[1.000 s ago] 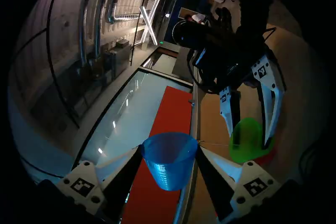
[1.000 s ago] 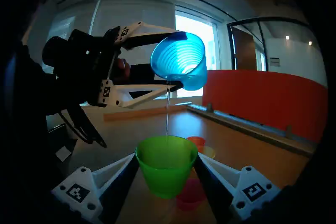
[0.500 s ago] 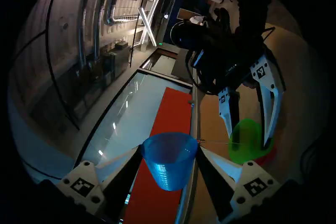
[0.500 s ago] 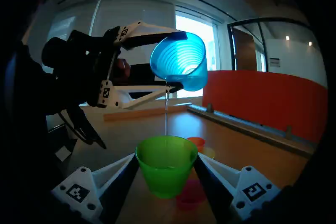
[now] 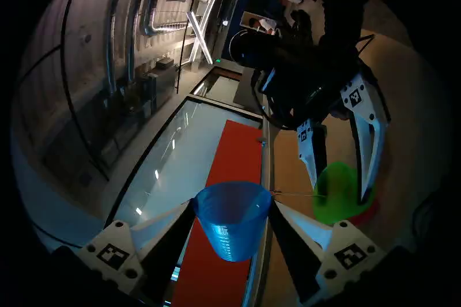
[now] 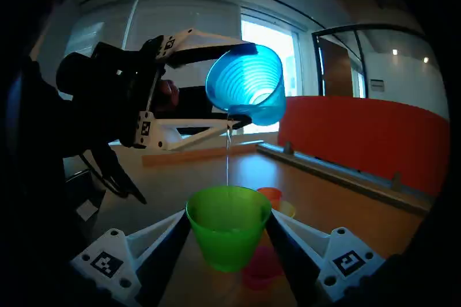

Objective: Pour water

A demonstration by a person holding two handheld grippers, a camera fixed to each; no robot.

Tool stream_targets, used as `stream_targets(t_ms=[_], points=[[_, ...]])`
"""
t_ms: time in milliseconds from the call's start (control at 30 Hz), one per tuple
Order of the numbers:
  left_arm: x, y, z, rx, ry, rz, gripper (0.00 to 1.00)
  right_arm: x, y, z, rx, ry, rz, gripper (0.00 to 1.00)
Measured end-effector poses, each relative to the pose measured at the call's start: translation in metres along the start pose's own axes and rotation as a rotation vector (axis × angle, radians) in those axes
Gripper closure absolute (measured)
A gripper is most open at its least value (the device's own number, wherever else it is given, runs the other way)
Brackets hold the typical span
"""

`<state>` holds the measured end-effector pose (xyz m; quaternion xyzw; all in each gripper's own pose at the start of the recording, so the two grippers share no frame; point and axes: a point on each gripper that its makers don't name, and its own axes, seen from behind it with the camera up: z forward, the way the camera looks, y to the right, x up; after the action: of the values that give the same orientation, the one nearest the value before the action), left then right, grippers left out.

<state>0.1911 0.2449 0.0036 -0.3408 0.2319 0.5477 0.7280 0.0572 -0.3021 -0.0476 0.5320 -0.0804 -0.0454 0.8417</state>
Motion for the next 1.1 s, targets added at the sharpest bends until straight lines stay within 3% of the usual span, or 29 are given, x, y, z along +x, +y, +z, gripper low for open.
stream_targets(t_ms=[1100], points=[[0.0011, 0.0029, 0.0011, 0.003, 0.004, 0.065, 0.12, 0.0025, 0.0013, -0.0005, -0.006, 0.005, -0.003, 0.09]])
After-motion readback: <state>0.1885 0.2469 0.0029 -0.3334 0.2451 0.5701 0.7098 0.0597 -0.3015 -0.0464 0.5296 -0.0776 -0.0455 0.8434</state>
